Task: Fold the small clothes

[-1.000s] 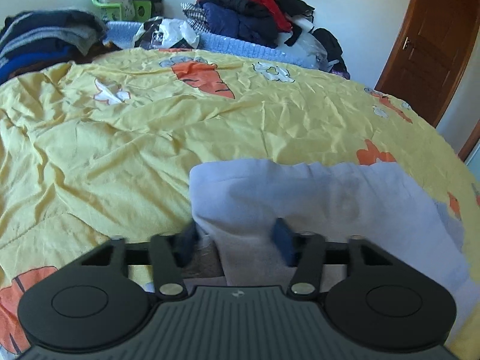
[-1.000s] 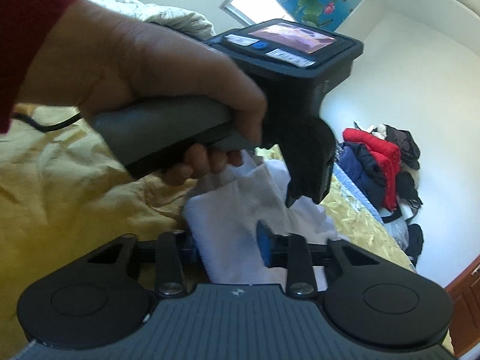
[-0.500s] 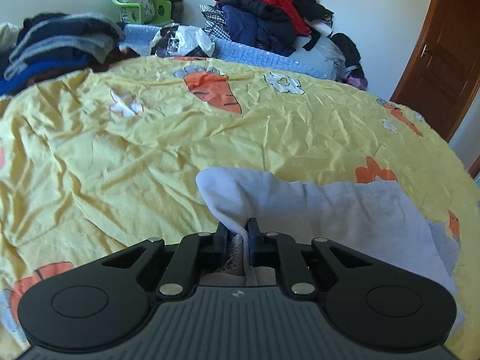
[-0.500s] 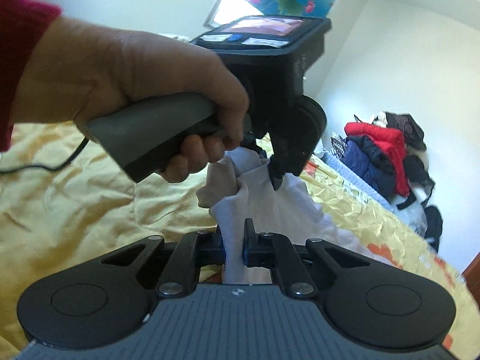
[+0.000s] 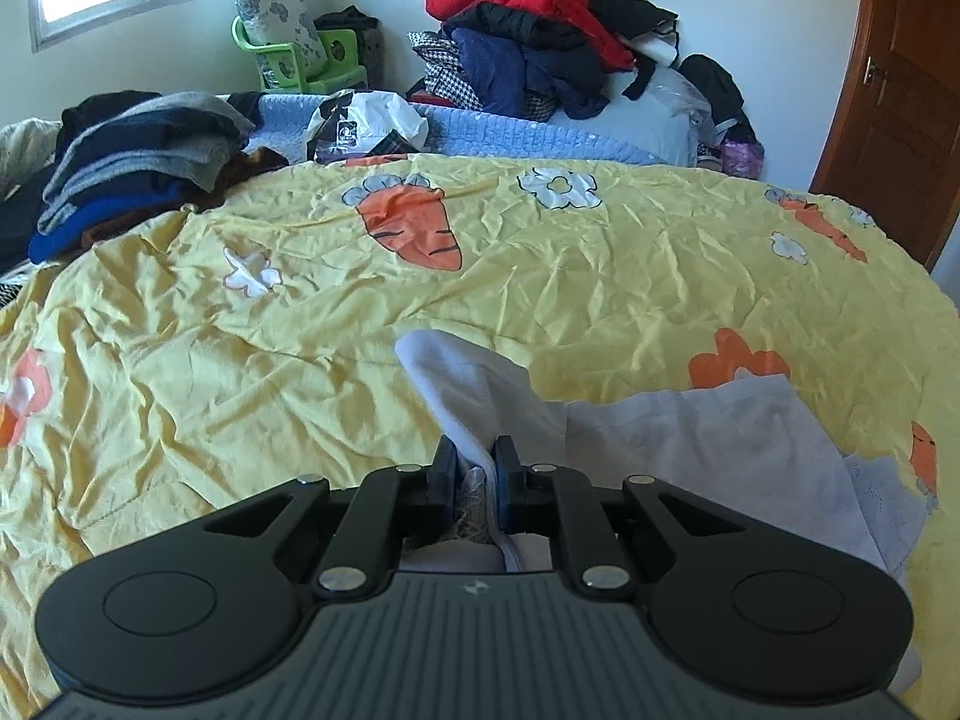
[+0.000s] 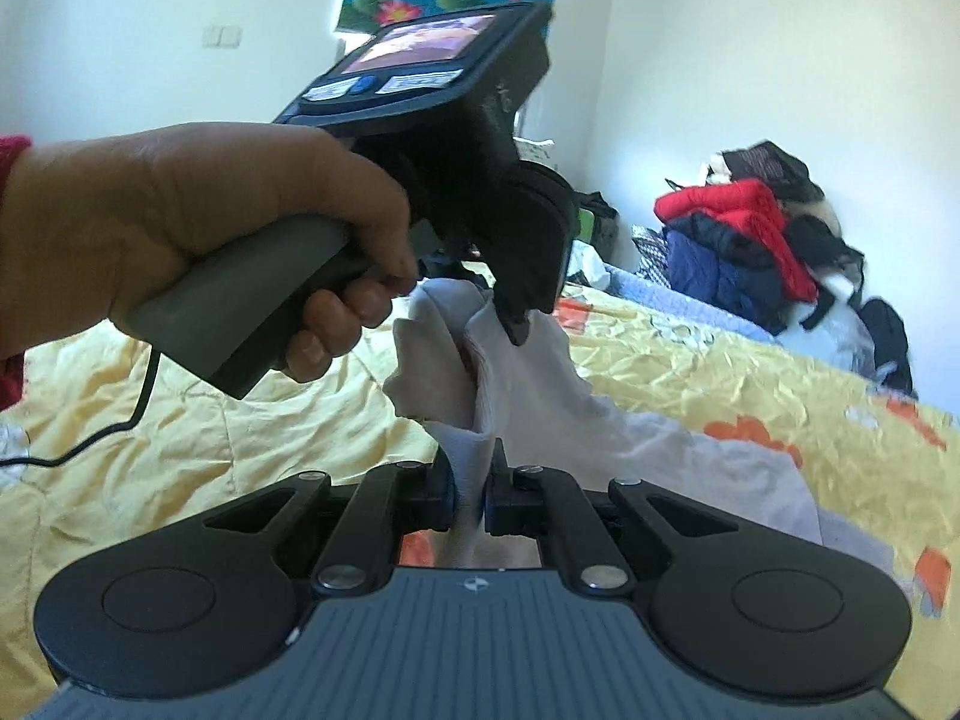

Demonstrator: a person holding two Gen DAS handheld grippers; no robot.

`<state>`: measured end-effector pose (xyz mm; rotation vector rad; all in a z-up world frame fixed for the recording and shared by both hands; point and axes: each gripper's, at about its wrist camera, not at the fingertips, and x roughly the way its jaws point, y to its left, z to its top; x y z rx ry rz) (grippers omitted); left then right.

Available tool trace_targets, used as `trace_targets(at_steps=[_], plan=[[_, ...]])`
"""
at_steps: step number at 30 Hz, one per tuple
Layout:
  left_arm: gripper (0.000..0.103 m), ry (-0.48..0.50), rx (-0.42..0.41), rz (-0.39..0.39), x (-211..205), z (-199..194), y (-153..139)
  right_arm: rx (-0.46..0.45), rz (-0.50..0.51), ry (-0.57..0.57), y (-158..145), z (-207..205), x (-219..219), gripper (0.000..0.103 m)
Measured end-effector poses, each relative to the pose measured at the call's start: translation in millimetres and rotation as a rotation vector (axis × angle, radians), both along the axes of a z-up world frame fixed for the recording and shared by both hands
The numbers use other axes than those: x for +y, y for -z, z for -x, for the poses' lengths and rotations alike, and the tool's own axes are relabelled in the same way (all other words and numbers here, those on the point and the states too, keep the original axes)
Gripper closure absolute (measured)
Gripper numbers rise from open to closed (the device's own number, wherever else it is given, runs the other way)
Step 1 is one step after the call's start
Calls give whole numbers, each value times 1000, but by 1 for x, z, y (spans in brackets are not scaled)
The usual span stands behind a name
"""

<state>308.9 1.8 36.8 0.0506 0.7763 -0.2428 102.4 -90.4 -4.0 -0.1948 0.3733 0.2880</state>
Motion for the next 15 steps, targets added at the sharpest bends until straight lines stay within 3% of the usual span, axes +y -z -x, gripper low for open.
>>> trace_targets(at_steps=[15], plan=[[91,21,-31,-49,-48,10,-13,-1,-77,50,-1,10,-35,96]])
